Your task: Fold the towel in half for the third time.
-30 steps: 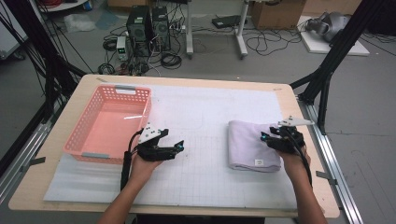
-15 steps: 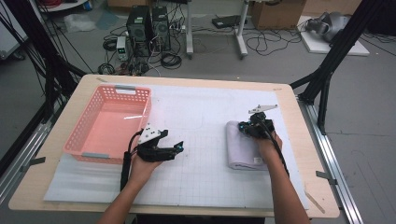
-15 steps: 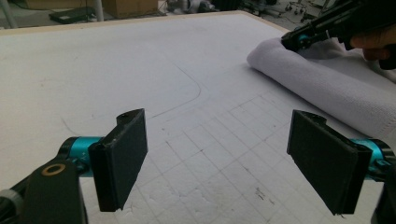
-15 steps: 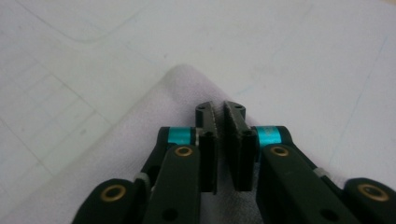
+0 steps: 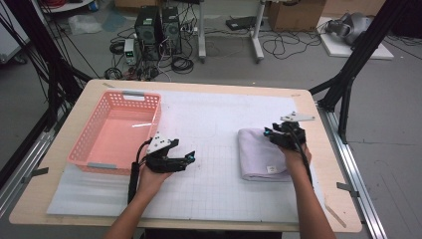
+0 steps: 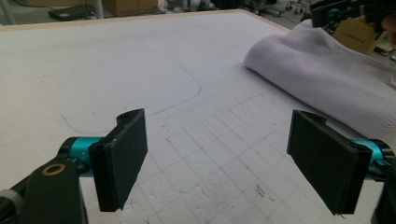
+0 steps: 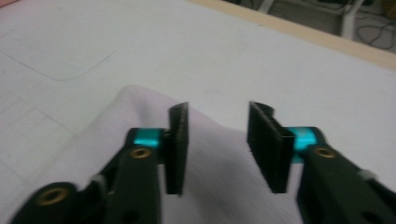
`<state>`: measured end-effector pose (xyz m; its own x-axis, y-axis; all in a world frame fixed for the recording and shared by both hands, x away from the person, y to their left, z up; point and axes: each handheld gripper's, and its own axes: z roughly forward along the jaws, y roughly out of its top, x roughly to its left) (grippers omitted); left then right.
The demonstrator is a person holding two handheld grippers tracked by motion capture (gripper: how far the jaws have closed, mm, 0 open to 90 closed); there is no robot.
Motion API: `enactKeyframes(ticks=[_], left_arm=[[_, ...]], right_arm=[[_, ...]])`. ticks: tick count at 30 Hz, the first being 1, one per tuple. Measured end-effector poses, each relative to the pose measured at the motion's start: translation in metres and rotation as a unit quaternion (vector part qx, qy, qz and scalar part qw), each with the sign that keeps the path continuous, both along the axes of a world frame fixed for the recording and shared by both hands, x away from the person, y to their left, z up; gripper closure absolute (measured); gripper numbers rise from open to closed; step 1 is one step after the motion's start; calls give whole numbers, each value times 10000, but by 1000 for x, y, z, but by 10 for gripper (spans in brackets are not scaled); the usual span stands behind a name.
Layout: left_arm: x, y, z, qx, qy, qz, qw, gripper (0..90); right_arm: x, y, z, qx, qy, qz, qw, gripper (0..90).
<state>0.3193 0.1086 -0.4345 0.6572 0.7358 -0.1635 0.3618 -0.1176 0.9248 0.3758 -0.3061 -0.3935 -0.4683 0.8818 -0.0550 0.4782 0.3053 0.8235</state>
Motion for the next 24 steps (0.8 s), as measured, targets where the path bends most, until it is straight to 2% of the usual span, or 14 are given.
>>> enactKeyframes(ticks=[1, 2, 4, 5, 9, 10, 13, 15, 17, 19, 20, 21, 22, 24], left_arm=[[0, 0, 0, -4, 4, 7, 10000, 206], [0, 0, 0, -1, 12, 6, 10000, 206], [1, 0, -1, -13, 3, 15, 10000, 206], [1, 0, -1, -13, 7, 14, 10000, 206], [1, 0, -1, -16, -2, 3, 10000, 206], [1, 0, -1, -25, 0, 10, 10000, 206], [1, -1, -1, -13, 11, 8, 10000, 206], [1, -2, -1, -9, 7, -10, 10000, 206], [0, -1, -1, 3, -14, -6, 10000, 206], [0, -1, -1, 14, -59, 39, 10000, 206], [0, -1, -1, 15, -70, 61, 10000, 205], [0, 0, -1, 7, -68, 47, 10000, 205], [0, 0, 0, 1, -74, 43, 10000, 205], [0, 0, 0, -13, -83, 16, 10000, 205]], right_arm=[[-4, -5, 1, -88, -43, -2, 10000, 726], [-9, -11, 0, -261, 25, -3, 9997, 780], [-12, -17, -7, -629, 239, -42, 9977, 797], [-12, -21, -12, -688, 312, -141, 9970, 797], [-12, -39, -32, -462, 645, -502, 9956, 794], [-13, -43, -36, -315, 692, -562, 9955, 794], [-22, -48, -34, -154, 600, -561, 9965, 779], [-32, -50, -27, -95, 502, -559, 9971, 710], [-43, -51, -23, 80, 382, -463, 9982, 646], [-56, -49, -20, 68, 247, -298, 9992, 620], [-62, -48, -21, 83, 241, -221, 9994, 616], [-67, -46, -22, 79, 340, -138, 9993, 615], [-72, -44, -26, -114, 387, 2, 9992, 616], [-80, -43, -32, -314, 490, 68, 9983, 619]])
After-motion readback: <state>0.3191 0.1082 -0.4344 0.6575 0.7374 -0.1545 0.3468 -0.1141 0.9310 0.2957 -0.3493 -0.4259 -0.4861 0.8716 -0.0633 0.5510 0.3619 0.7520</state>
